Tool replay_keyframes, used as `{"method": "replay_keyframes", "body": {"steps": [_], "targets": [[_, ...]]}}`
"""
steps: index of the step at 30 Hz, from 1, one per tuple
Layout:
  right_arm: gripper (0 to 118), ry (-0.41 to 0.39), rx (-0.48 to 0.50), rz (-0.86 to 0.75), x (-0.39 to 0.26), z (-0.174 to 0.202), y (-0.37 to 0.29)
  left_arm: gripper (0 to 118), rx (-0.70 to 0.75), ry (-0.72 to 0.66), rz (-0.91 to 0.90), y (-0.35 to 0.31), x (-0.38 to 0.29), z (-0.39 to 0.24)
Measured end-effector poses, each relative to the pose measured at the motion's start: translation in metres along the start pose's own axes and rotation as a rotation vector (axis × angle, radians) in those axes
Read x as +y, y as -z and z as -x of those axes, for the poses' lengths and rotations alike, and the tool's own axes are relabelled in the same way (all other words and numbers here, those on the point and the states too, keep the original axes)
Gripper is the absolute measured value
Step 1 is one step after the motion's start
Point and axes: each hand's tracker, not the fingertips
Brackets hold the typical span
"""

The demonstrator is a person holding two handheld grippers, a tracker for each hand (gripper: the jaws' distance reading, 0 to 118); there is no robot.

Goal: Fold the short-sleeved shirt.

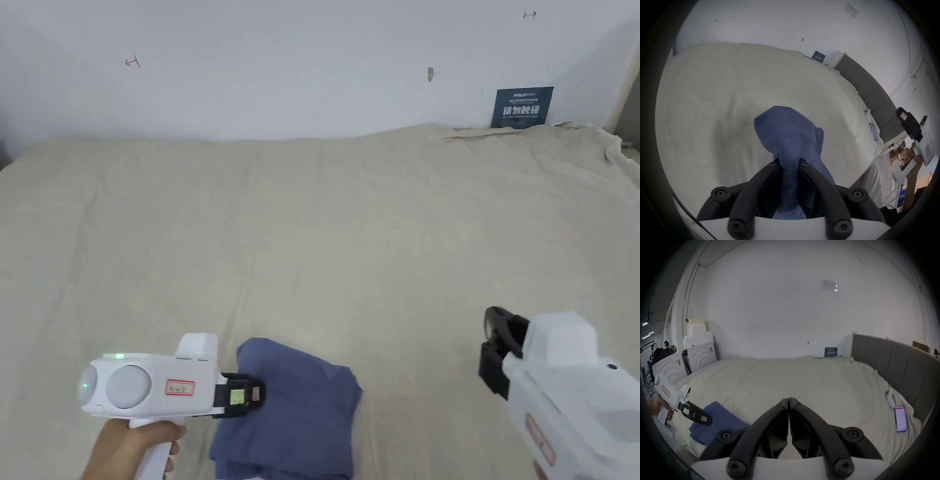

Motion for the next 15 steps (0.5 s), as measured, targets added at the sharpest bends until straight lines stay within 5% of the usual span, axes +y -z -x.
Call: {"method": "replay_keyframes", "body": {"steps": [15], "targets": [[0,-0.040,-0.108,-0.079,0.035,-0.007,-0.004,15,0.411,-0.156,-0.049,-0.132,0.045,0.199]]}}
